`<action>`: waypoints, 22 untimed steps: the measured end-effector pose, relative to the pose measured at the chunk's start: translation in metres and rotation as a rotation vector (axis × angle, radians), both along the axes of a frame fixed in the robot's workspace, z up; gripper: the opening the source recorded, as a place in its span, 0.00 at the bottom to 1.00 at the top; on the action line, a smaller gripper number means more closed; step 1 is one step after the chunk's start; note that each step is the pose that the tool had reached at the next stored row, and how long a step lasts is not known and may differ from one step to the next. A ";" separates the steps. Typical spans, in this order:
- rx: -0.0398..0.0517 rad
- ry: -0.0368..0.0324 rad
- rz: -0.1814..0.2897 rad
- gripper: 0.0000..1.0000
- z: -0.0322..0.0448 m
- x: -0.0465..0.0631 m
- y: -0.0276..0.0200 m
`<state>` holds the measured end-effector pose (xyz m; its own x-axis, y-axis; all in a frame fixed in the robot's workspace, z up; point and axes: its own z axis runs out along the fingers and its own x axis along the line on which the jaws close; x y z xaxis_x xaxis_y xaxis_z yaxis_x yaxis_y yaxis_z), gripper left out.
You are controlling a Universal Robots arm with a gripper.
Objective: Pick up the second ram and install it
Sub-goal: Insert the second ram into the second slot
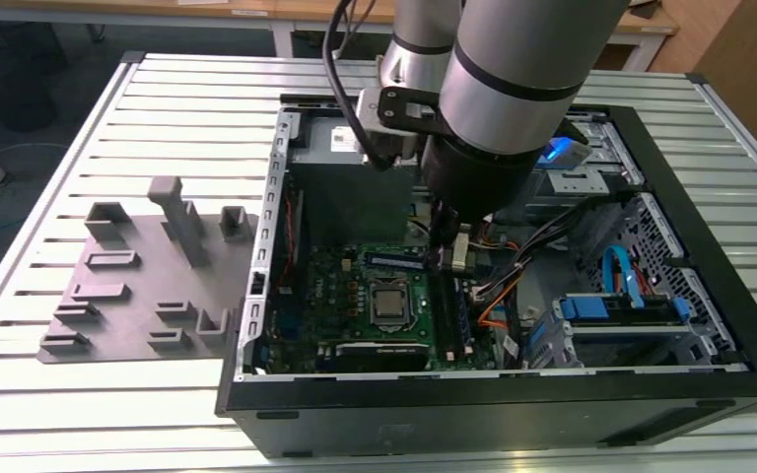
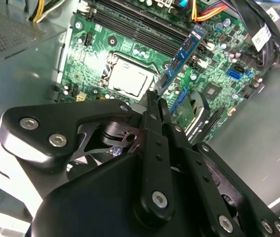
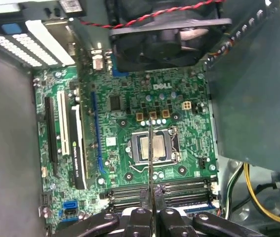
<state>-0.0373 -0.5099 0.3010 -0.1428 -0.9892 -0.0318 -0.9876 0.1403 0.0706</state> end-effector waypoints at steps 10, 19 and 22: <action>0.0000 0.0000 -0.113 0.11 -0.0001 0.000 0.0000; -0.0001 0.0000 -0.208 0.11 -0.0001 0.000 0.0000; -0.0001 0.0000 -0.239 0.11 -0.0002 0.000 0.0000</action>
